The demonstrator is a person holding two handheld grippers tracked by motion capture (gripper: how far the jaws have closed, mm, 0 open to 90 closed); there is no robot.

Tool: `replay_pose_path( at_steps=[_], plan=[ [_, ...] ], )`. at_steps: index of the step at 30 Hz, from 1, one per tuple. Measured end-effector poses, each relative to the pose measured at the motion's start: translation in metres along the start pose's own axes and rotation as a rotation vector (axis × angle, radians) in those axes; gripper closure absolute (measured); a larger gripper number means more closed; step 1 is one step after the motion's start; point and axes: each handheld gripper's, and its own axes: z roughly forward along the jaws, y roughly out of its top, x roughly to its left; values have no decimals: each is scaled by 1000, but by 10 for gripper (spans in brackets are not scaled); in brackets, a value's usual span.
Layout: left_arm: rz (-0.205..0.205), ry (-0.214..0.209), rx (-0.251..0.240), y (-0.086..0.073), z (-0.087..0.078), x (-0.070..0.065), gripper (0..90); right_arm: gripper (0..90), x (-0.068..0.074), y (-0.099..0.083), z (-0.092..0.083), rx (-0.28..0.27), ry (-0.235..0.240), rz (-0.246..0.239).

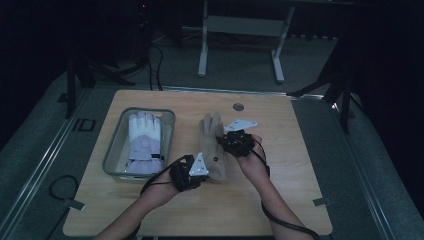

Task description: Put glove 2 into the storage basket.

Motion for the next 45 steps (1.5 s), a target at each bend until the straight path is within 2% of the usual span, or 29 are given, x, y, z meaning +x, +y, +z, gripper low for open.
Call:
replay_pose_path(
  at_steps=[5,6,11,12,15,18,25,30,35,38,41,42,43,44,45],
  plan=[
    [5,12,5,2,-11,6,816,808,4,12,-2,-17,2,-8],
    [17,23,13,3,-15,8,815,808,6,18,-2,-22,3,-12],
    [18,43,21,2,-24,11,816,808,9,28,-1,-34,6,-13],
    [29,57,27,1,-29,12,816,808,12,32,0,-36,11,-17],
    [26,59,30,0,-33,14,815,808,15,37,1,-39,10,-24],
    [26,83,36,-4,-41,17,816,809,21,48,3,-51,16,-36],
    [16,111,42,-11,-55,22,815,808,34,68,7,-73,28,-66],
    [1,137,60,-25,-71,28,816,808,51,84,18,-88,53,-85],
    [-10,153,79,-37,-81,31,815,808,62,92,29,-86,77,-91],
    [-35,167,91,-52,-92,35,815,809,74,99,42,-82,95,-106],
    [-47,177,96,-59,-97,37,815,808,81,103,49,-77,109,-107],
    [-62,180,103,-66,-102,40,815,808,88,108,57,-76,115,-116],
    [-62,180,103,-66,-102,40,815,808,88,108,57,-76,115,-116],
    [-76,186,114,-74,-106,42,815,808,96,112,65,-74,126,-124],
    [-76,186,114,-74,-106,42,815,808,96,112,65,-74,126,-124]
  ],
)
